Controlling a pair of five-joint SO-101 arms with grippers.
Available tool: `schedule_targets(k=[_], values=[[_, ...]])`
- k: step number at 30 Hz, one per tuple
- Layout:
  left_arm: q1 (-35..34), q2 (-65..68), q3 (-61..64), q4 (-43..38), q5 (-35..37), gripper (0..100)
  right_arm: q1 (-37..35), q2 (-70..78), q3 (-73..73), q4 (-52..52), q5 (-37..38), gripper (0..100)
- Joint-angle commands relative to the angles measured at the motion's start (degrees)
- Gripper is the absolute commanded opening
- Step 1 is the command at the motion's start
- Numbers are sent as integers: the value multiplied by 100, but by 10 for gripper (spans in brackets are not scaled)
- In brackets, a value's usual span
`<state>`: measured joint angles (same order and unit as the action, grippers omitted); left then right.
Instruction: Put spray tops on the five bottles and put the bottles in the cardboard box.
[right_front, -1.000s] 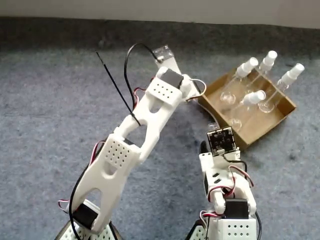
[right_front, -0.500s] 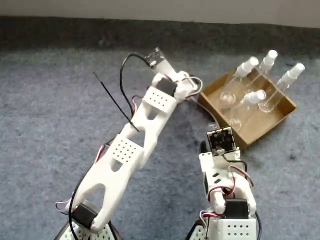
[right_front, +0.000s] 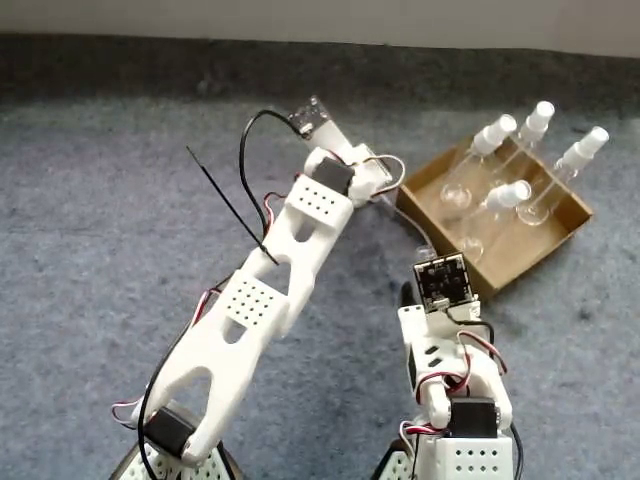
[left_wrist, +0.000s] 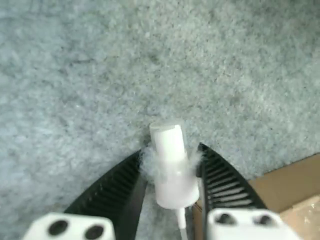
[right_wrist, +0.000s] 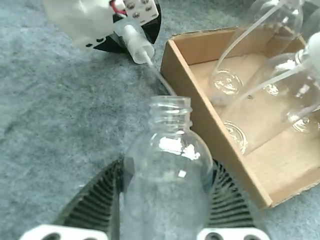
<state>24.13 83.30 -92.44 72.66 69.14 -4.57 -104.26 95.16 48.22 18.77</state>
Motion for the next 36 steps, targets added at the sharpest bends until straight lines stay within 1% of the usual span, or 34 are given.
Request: schedule_targets(k=[1,3,6,8,11,14,17,21,23,27,32,36], values=[[75,-84,-242,-62,44,40,-57,-92,22,-189,-18,81],[31,-84,-286,53,44,38,-57,-92,22,-189,-18,81],[-48,-145,-286,484,35,7,-57,-92,22,-189,-18,81],[-136,-259,-295,765,-9,5,-57,-92,22,-189,-18,81],[-259,-532,-295,1152,-703,5,-57,-92,22,-189,-18,81],[-286,-901,-286,1582,-1495,5,-57,-92,22,-189,-18,81],[-286,-1244,-286,1925,-2136,5,-66,-92,22,-189,-18,81],[-286,-1833,-286,2488,-2769,5,-75,-101,22,-189,-26,81],[-268,-2290,-286,2787,-3007,5,-224,-101,22,-189,-18,81],[-330,-3196,-268,2822,-3675,5,-655,-101,22,-286,-18,81],[-303,-4189,-251,2840,-4563,5,-796,-101,22,-831,-53,80],[-303,-4892,-215,2866,-4879,5,-1086,-101,22,-945,-53,77]])
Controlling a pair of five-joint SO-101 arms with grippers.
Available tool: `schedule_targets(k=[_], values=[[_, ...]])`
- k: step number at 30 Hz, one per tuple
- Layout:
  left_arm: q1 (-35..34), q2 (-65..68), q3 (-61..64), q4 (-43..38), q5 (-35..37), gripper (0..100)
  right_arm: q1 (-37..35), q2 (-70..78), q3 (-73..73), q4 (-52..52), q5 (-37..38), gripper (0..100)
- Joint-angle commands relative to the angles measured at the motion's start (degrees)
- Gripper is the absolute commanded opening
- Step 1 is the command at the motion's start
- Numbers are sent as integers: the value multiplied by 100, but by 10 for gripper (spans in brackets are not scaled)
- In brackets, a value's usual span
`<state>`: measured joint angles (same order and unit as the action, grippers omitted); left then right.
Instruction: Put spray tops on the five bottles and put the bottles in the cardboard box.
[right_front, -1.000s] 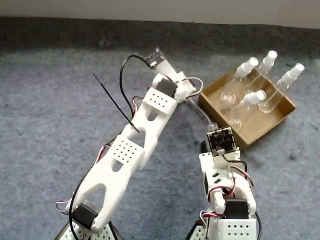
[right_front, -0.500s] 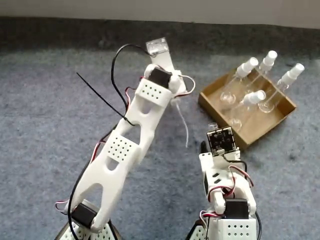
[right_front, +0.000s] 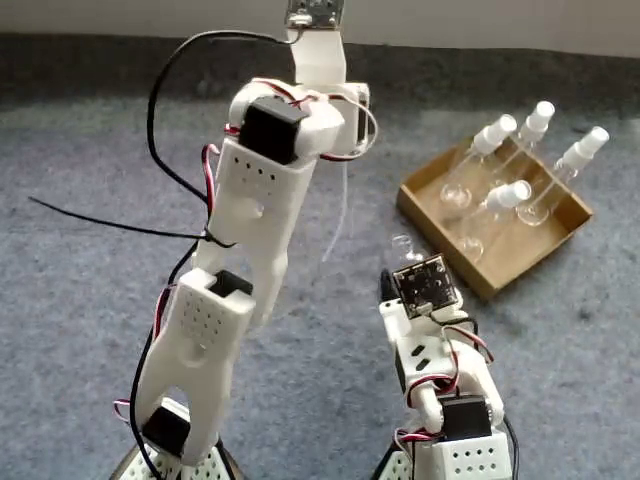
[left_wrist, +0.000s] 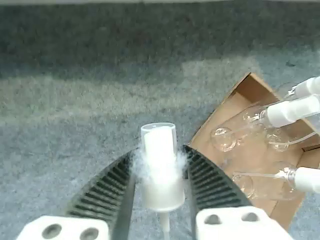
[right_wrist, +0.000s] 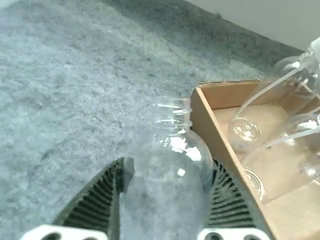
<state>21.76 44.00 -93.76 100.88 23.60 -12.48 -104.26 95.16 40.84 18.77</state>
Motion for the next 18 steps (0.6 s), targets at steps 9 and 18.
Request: schedule_targets(k=[9,18], values=[[-66,-3099,2554,26,-360,5,-1349,-92,-145,-716,-185,77],[-66,-5095,4207,-730,-334,5,-1376,-92,-136,-1534,-1600,77]])
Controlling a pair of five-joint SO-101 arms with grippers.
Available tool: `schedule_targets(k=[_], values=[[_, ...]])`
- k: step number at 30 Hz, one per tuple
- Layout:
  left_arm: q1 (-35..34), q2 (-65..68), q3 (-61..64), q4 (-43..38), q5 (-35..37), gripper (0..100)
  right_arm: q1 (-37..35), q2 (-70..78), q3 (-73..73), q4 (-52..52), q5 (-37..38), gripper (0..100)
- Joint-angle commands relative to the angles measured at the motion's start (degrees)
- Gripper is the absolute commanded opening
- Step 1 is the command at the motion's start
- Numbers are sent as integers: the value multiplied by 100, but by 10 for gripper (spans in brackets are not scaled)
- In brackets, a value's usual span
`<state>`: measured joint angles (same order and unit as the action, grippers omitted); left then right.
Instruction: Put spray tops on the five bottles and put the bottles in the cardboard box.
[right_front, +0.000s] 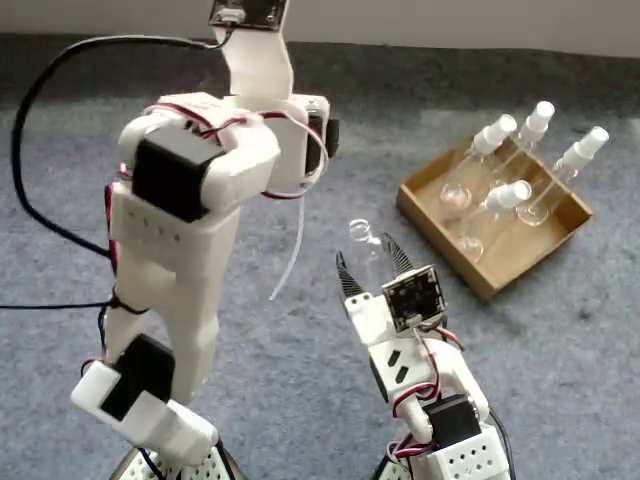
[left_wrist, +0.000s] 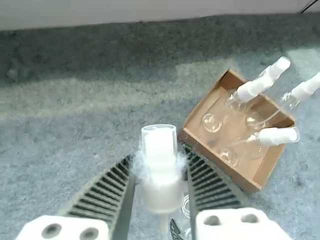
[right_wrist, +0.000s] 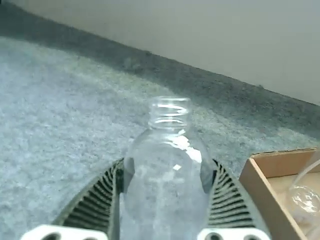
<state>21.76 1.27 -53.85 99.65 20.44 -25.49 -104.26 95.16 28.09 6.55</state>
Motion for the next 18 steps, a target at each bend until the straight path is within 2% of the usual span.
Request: schedule_targets(k=[1,6,11,14,18], values=[[-66,-910,286,-826,-18,5,-75,-92,-136,-286,-475,77],[-48,-963,813,-1776,79,5,-75,-92,-136,-286,-651,77],[356,-1015,1332,-2259,1240,5,-75,-92,-119,-259,-651,78],[497,-963,1578,-2787,1240,5,-75,-101,-48,-251,-651,78],[470,-963,2360,-3974,1240,5,-75,-101,224,-277,-651,78]])
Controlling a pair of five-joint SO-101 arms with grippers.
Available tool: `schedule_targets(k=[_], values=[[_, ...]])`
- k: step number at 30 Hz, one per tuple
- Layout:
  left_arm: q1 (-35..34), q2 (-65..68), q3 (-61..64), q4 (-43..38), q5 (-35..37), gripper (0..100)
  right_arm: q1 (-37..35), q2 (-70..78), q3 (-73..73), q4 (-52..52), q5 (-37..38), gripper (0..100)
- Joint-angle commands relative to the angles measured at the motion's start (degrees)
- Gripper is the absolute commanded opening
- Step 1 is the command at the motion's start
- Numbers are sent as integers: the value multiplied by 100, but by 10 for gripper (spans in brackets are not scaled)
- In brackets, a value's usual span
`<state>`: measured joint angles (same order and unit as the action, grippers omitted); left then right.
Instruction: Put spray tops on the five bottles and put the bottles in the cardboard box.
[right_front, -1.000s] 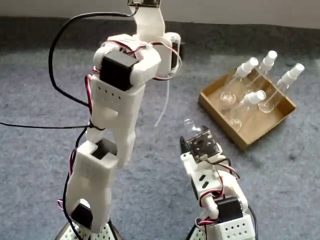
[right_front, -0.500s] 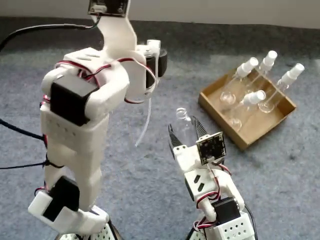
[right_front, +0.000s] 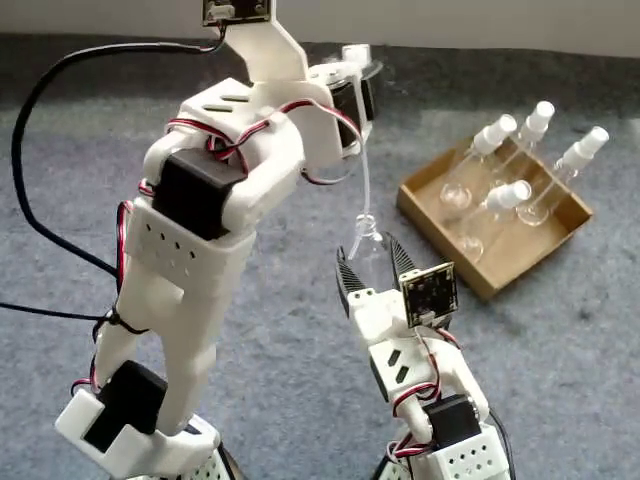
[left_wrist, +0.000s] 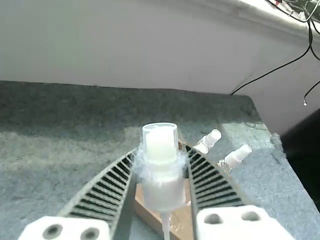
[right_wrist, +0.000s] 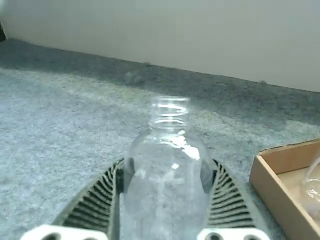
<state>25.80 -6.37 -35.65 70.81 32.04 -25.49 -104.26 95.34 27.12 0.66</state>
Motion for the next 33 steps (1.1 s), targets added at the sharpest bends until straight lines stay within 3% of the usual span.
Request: schedule_targets(k=[1,9,17,23,29,33], values=[[57,-224,822,-1380,70,5,-57,-101,233,-180,-62,78],[48,-268,2149,-3165,-290,5,-66,-101,251,-180,-62,77],[-189,-497,2255,-3226,-325,5,-48,-101,251,-171,-62,77],[-189,-840,3011,-3323,-290,5,-57,-101,251,-180,-62,77],[-189,-1086,4136,-5011,-299,5,-48,-101,251,-171,-62,77],[-119,-1349,4708,-5556,-316,5,-48,-101,251,-171,-62,77]])
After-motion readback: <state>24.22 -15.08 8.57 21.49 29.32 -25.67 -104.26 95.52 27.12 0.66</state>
